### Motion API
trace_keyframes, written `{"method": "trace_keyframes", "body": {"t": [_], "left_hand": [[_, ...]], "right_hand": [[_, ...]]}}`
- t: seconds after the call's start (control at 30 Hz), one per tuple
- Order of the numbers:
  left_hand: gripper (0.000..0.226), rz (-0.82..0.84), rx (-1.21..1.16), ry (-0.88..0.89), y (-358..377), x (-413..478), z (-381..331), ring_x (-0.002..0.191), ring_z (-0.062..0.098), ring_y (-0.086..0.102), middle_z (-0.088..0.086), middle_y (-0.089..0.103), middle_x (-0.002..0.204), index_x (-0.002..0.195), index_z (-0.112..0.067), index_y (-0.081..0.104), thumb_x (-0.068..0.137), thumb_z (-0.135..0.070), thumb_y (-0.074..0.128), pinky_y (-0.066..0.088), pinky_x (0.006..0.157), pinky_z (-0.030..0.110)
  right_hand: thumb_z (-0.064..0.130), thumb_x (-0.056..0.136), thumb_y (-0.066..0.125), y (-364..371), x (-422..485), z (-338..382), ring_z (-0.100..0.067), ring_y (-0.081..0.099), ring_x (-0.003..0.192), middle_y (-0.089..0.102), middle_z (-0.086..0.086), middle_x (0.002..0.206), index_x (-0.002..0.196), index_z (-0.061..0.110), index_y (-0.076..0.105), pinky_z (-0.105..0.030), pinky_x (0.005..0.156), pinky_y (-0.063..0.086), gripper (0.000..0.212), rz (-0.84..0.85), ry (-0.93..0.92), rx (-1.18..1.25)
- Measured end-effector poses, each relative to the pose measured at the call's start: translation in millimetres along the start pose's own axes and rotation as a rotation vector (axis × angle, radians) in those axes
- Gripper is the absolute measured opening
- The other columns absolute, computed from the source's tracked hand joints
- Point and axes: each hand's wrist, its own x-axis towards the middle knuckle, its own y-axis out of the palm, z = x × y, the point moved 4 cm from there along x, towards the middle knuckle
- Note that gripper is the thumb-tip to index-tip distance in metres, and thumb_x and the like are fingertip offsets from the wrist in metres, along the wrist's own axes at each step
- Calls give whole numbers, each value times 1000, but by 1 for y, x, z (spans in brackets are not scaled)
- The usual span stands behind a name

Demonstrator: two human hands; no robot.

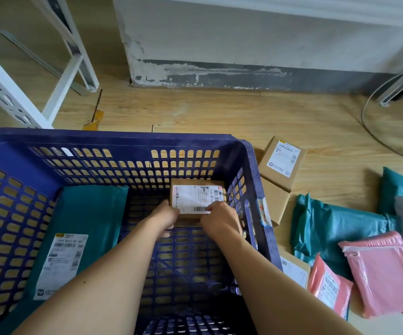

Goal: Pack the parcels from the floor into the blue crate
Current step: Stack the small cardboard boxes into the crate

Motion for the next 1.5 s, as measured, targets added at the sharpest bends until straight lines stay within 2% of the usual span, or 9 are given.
{"method": "trace_keyframes", "body": {"t": [0.33, 0.47, 0.57, 0.73, 0.9, 1.03, 1.1, 1.3, 1.5], "left_hand": [[43, -67, 222, 181, -11, -16, -14, 125, 28, 47, 11, 46, 141, 142, -16, 34, 100, -18, 39, 39, 98, 33], [46, -143, 342, 226, -19, -30, -18, 126, 28, 46, 12, 42, 144, 144, -12, 33, 100, -20, 41, 39, 87, 29], [46, -169, 433, 295, -24, -44, -26, 121, 25, 50, 10, 44, 142, 143, -13, 36, 99, -25, 42, 39, 81, 27], [46, -189, 559, 401, -25, -70, -43, 119, 21, 50, 7, 41, 143, 141, -16, 39, 98, -29, 46, 37, 80, 25], [39, -215, 537, 487, -29, -98, -63, 109, 16, 52, 3, 45, 140, 134, -20, 46, 95, -25, 50, 37, 73, 23], [35, -236, 499, 585, -35, -125, -81, 121, 20, 48, 2, 45, 142, 130, -20, 51, 95, -23, 50, 38, 83, 26], [34, -246, 477, 643, -36, -139, -89, 117, 20, 51, 2, 45, 141, 129, -20, 52, 95, -23, 50, 42, 82, 26], [27, -244, 470, 808, -25, -171, -112, 114, 18, 53, 0, 50, 133, 120, -24, 56, 94, -22, 52, 44, 89, 32], [27, -238, 519, 997, 11, -196, -133, 114, 17, 51, 0, 50, 129, 120, -19, 58, 94, -17, 52, 40, 92, 29]], "right_hand": [[12, 86, 53, -13, -15, 3, -25, 60, 101, 61, -9, 121, 117, 13, 59, -30, 79, 52, 32, -41, -66, -43], [11, 85, 53, -16, -24, 7, -25, 60, 101, 62, -9, 121, 116, 14, 61, -30, 80, 51, 32, -55, -126, -25], [13, 87, 53, -21, -33, 12, -24, 58, 109, 57, -7, 130, 128, 17, 55, -27, 81, 48, 41, -59, -167, 4], [13, 88, 53, -39, -52, 20, -21, 55, 113, 58, -3, 128, 127, 20, 56, -25, 82, 44, 39, -125, -251, 29], [11, 87, 50, -61, -74, 28, -20, 59, 103, 66, -1, 114, 115, 20, 65, -23, 73, 39, 32, -211, -334, 64], [11, 88, 48, -82, -92, 29, -17, 61, 96, 70, 1, 108, 108, 19, 69, -21, 71, 39, 29, -287, -420, 117], [10, 88, 49, -92, -99, 27, -16, 62, 96, 70, 2, 106, 107, 18, 70, -22, 74, 44, 29, -322, -449, 127], [5, 84, 50, -123, -112, 12, -16, 64, 92, 72, 1, 101, 100, 18, 73, -23, 79, 49, 30, -449, -458, 202], [3, 81, 48, -150, -112, -18, -18, 63, 85, 72, 2, 97, 96, 17, 73, -22, 67, 42, 32, -556, -401, 237]]}}
